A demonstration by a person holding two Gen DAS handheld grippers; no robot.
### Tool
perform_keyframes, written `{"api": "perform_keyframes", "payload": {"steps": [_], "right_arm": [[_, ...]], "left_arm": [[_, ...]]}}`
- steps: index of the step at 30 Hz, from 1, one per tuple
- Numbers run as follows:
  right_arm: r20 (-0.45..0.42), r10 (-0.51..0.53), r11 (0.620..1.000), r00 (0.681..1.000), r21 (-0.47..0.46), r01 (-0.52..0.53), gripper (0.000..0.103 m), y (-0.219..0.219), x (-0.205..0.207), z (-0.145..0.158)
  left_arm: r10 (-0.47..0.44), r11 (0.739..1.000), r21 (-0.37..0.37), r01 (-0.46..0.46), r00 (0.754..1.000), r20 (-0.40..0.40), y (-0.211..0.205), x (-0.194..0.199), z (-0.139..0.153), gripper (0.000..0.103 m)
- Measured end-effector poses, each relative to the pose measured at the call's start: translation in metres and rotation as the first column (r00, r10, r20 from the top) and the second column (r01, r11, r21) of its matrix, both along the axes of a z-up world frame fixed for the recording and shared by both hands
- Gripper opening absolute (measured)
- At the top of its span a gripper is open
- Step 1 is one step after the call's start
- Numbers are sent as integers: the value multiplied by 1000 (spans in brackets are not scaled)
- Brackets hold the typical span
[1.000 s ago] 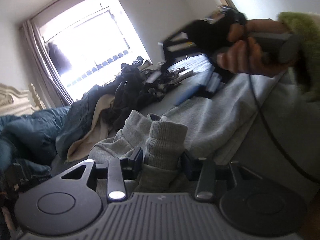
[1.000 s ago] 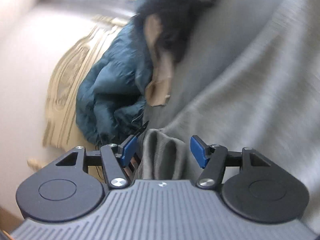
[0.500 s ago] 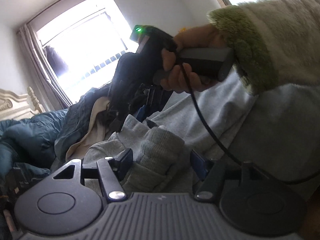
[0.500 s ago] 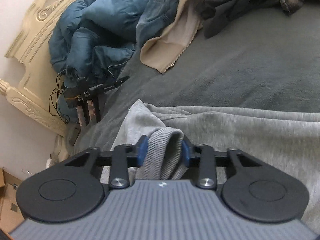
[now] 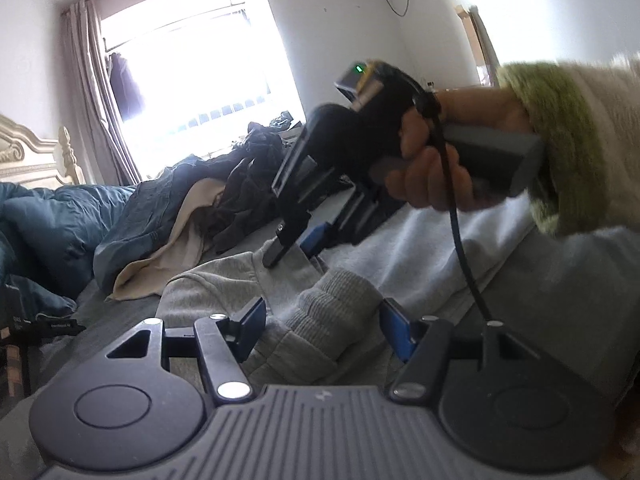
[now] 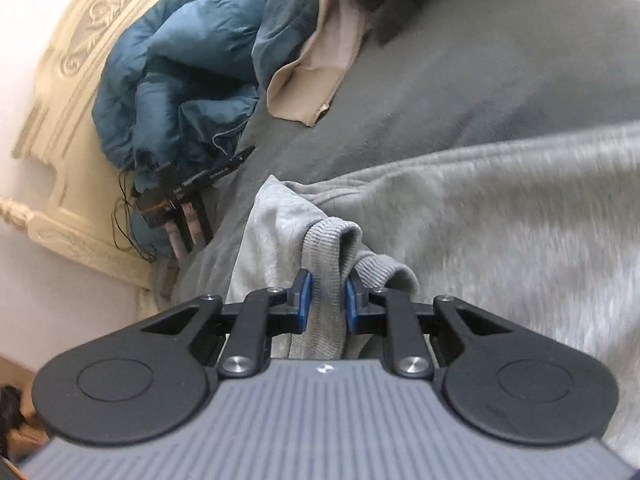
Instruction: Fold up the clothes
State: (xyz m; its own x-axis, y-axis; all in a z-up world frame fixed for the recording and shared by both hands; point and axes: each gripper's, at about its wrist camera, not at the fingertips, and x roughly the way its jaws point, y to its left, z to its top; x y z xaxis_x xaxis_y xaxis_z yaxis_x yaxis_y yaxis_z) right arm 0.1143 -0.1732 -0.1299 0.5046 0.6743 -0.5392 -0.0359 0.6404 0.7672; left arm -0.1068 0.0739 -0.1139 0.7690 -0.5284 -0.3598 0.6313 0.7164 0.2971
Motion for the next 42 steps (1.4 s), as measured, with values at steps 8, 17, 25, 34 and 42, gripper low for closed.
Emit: {"api": "perform_keyframes", "payload": {"steps": [8,17,25,34,42], "right_arm": [[30,61,995,998,75,-63,12,3,-15,10],[-14,30,980,999,199,-27,10,-13,-28,-8],[-59,-4,994,998,111,10,19,-22,-28,-21],[-80,-104,993,991,51,109,55,-40,-37,-10],[-133,-110,991,985,59,119,59,-34,-25,-14]], "left_arm": [[-29,999,-20,29,1000,7,5,-3,5,65],[-53,992,-118,47,997,-50,11,4,11,65],[-70,997,-34,67,992,-103,3,11,-3,63],[-83,996,-17,82,992,-93,4,11,-9,63],[-86,996,-23,85,992,-88,6,9,-11,64]]}}
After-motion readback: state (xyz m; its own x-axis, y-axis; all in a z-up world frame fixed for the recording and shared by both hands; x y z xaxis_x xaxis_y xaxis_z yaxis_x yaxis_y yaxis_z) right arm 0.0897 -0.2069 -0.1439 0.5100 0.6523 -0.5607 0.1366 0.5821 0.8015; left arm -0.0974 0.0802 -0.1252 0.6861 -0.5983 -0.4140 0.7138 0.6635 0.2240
